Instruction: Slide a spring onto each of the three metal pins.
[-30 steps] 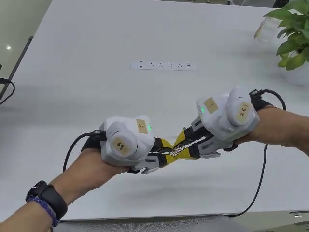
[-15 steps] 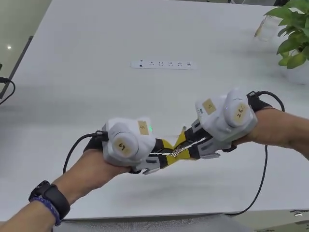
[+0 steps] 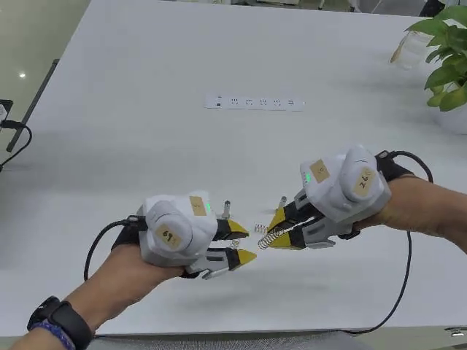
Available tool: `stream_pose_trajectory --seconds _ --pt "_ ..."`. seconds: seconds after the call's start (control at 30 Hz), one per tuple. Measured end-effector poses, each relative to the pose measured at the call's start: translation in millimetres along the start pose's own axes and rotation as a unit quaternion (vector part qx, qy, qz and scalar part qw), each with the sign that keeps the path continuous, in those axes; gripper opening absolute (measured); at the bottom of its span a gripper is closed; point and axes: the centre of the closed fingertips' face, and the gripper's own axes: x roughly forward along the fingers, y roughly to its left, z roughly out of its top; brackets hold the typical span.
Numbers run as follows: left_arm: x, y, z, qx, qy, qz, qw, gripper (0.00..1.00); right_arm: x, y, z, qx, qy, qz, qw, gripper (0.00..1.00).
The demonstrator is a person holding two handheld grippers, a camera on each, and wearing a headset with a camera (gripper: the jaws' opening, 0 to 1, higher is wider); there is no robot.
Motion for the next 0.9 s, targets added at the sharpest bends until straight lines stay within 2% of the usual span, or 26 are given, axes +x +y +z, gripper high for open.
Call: stream_pose_trajectory --seconds 0.07,0.37,0.6,0.9 --pt "-3.9 1.9 -2.8 -0.01 -0.004 0.008 0.9999 0.16 1.2 -0.9 -2.2 0.003 0.001 -0.002 1.0 0.08" --pt "-22.9 10.1 -29.3 -0.043 0.007 0.045 0.998 0.25 10.5 -10.6 -7.9 0.014 0.009 -0.014 0.9998 0.08" --pt "-43.0 26.5 -46.2 -0.072 0.007 0.085 0.9938 0.3 17.4 -22.6 -9.9 0.019 0.016 -0.021 0.9995 0.08" --pt "-69.6 45.4 -63.2 -0.1 0.008 0.133 0.9861 0.42 29.9 -43.4 -6.6 0.028 0.023 -0.029 0.9989 0.08"
